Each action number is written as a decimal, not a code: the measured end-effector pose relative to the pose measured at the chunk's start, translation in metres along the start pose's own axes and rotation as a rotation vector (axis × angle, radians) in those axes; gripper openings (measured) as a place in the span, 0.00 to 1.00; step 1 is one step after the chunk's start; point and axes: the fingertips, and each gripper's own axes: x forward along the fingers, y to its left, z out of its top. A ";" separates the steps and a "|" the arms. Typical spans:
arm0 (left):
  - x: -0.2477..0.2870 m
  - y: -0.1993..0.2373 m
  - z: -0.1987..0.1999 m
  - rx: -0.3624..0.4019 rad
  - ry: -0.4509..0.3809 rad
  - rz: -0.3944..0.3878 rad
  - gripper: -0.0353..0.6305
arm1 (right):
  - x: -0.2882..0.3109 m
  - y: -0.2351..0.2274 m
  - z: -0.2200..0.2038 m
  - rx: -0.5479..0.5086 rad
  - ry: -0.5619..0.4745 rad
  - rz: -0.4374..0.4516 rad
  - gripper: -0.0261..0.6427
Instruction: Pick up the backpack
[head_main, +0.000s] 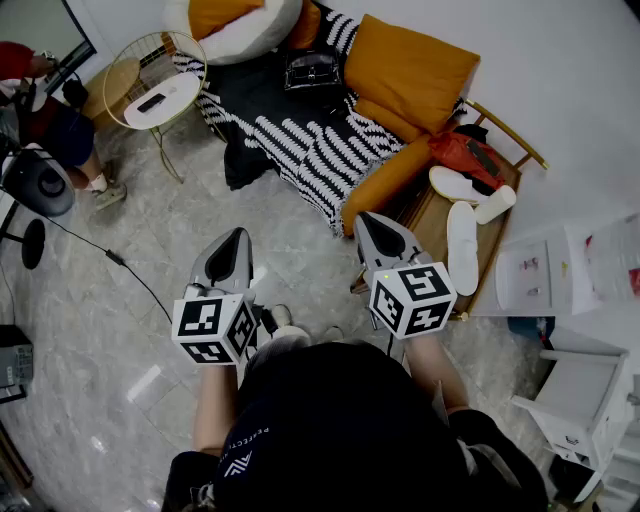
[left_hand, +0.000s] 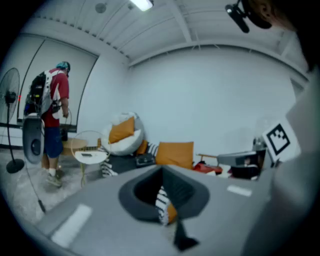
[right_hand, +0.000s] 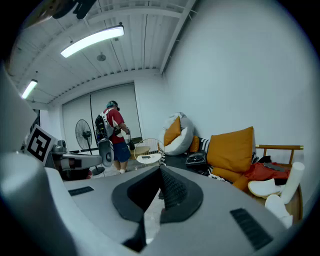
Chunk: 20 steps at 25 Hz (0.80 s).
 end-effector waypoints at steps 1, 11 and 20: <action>0.002 0.003 0.001 -0.002 -0.001 -0.006 0.06 | 0.004 0.001 0.001 0.011 -0.003 -0.004 0.03; 0.021 0.045 -0.001 -0.009 0.033 -0.047 0.06 | 0.046 0.007 0.001 0.074 0.008 -0.056 0.03; 0.023 0.099 0.005 -0.018 0.043 -0.051 0.06 | 0.094 0.035 0.004 0.064 0.047 -0.068 0.03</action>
